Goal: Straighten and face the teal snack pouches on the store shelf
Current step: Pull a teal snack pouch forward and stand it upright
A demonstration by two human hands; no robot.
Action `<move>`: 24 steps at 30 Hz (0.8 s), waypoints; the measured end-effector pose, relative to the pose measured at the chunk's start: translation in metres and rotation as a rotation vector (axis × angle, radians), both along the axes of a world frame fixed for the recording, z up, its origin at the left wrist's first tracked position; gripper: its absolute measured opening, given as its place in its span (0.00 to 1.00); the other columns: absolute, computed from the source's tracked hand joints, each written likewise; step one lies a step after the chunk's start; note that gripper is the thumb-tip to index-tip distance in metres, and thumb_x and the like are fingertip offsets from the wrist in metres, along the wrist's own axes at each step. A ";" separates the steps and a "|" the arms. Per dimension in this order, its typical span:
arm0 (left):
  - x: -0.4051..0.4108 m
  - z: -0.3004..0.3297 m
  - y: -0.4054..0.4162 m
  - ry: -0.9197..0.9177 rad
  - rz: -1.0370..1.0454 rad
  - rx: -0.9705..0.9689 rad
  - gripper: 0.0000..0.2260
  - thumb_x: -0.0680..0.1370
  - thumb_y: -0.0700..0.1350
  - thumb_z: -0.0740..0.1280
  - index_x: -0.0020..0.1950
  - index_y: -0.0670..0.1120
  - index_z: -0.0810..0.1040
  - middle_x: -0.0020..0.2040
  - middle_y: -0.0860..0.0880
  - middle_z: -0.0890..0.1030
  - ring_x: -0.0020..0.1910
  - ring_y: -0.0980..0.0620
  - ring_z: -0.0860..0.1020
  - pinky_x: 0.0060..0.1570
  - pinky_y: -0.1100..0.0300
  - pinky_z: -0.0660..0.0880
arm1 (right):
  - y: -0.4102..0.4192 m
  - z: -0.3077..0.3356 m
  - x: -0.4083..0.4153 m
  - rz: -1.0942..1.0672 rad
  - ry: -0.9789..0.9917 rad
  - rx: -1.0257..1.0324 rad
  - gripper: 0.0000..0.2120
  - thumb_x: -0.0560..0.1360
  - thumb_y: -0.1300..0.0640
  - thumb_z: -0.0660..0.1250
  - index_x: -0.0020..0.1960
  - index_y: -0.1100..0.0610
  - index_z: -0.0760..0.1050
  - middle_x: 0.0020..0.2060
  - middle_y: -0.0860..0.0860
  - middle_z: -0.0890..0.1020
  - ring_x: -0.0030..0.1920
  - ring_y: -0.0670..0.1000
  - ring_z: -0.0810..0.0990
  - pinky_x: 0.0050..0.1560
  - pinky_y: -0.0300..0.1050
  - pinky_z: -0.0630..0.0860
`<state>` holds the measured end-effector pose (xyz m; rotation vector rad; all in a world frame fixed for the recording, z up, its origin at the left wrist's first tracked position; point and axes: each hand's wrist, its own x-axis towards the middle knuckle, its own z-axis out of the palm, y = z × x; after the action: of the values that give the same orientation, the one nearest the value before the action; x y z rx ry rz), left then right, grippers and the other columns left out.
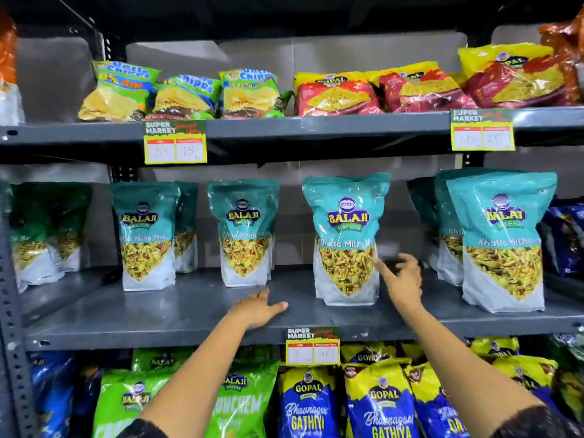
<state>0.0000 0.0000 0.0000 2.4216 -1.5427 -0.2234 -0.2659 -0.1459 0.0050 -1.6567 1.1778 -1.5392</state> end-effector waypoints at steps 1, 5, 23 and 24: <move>0.000 -0.003 -0.001 -0.053 -0.015 0.024 0.37 0.77 0.68 0.50 0.79 0.48 0.50 0.80 0.47 0.51 0.79 0.45 0.52 0.77 0.45 0.52 | -0.002 -0.001 -0.001 0.120 0.005 0.082 0.48 0.59 0.30 0.70 0.69 0.58 0.63 0.61 0.59 0.72 0.61 0.59 0.73 0.57 0.53 0.69; -0.002 -0.005 0.001 -0.108 -0.007 0.069 0.36 0.77 0.68 0.48 0.79 0.49 0.48 0.80 0.50 0.48 0.79 0.48 0.48 0.78 0.45 0.46 | -0.009 0.001 -0.002 0.500 0.167 0.245 0.49 0.57 0.37 0.79 0.69 0.54 0.60 0.61 0.54 0.76 0.58 0.51 0.77 0.51 0.44 0.74; -0.005 -0.009 -0.001 -0.145 0.009 0.079 0.35 0.77 0.68 0.47 0.79 0.50 0.49 0.80 0.50 0.48 0.79 0.49 0.48 0.78 0.46 0.47 | -0.001 -0.001 -0.015 0.532 0.281 0.142 0.38 0.61 0.44 0.80 0.66 0.52 0.71 0.60 0.50 0.80 0.60 0.51 0.77 0.60 0.45 0.72; -0.005 -0.009 -0.001 -0.147 0.009 0.080 0.35 0.77 0.68 0.47 0.79 0.50 0.49 0.80 0.50 0.48 0.79 0.49 0.48 0.78 0.46 0.47 | 0.001 -0.002 -0.016 0.525 0.282 0.129 0.36 0.62 0.45 0.79 0.66 0.52 0.70 0.60 0.50 0.80 0.59 0.51 0.76 0.60 0.45 0.72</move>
<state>-0.0050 -0.0008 -0.0088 2.5573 -1.6120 -0.1089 -0.2822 -0.1451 0.0030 -1.9391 0.8527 -0.9109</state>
